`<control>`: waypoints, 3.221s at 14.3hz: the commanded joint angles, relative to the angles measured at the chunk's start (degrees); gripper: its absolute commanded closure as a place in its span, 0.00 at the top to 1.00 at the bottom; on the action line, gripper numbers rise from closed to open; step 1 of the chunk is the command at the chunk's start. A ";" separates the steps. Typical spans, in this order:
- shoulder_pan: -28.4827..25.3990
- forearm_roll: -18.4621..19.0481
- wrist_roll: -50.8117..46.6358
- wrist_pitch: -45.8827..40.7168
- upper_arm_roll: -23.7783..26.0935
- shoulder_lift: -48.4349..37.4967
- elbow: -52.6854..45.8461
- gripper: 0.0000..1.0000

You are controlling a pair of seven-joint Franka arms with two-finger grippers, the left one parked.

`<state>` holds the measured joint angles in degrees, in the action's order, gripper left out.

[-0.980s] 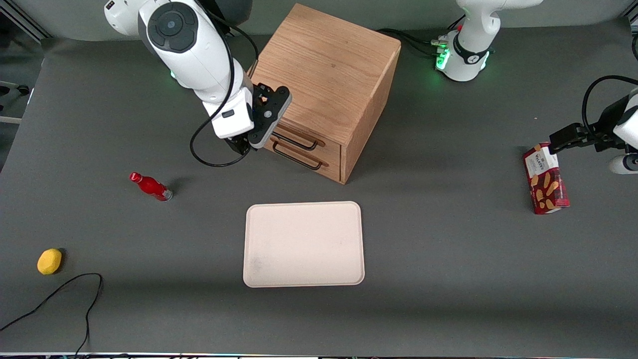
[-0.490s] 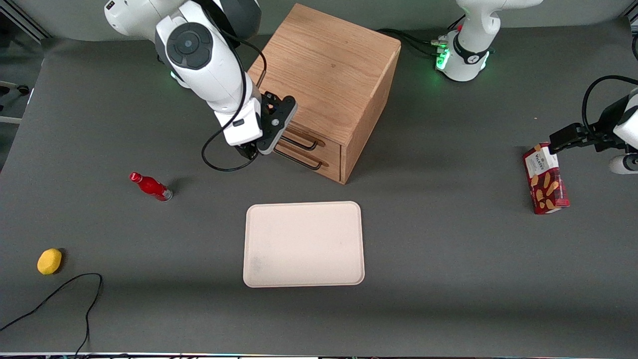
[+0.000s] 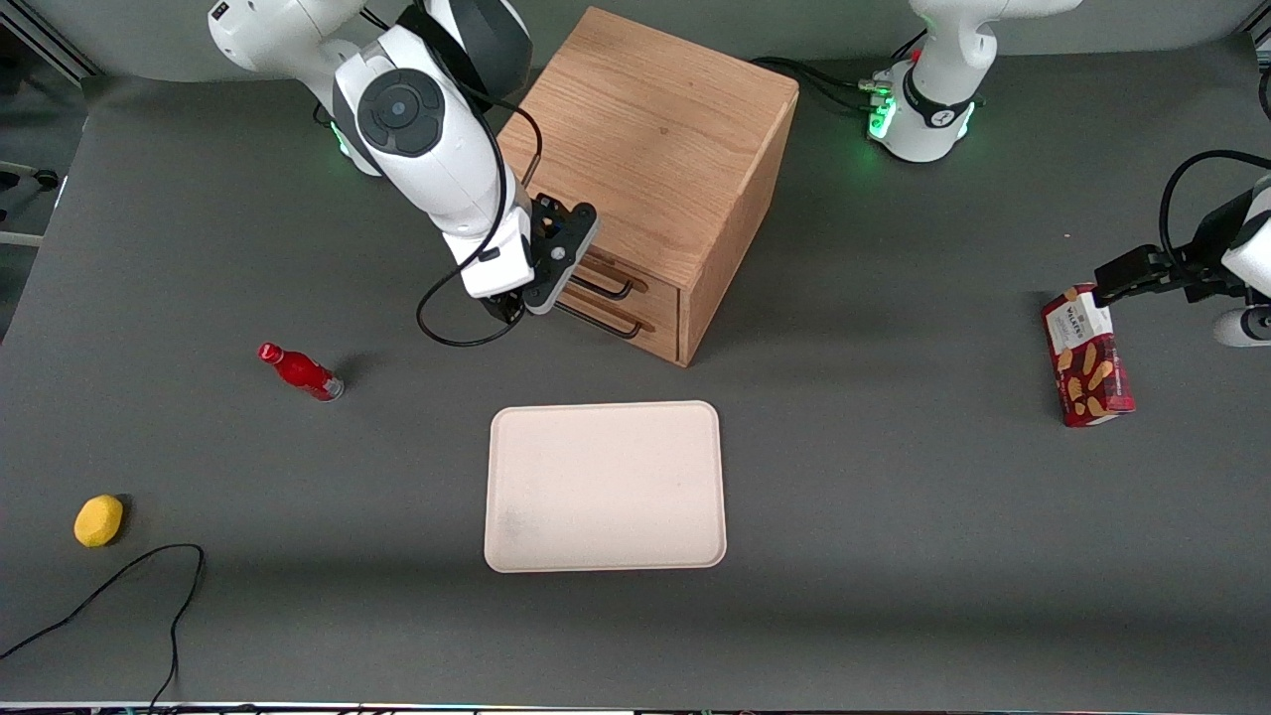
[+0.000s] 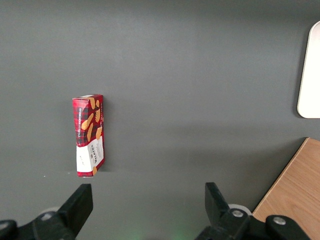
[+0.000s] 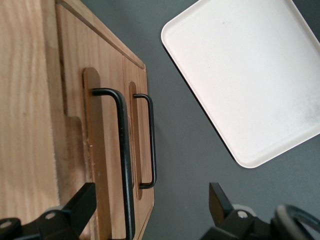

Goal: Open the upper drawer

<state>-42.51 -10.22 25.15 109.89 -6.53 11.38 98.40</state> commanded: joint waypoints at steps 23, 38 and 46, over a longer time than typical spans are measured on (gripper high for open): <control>-0.73 -1.03 0.96 10.52 1.34 2.34 6.35 1.00; -0.73 -1.03 1.57 15.97 1.70 2.07 11.37 1.00; -0.56 -0.50 1.13 13.61 1.61 1.81 9.88 1.00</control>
<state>-42.51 -10.24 25.79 123.87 -5.46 13.27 107.34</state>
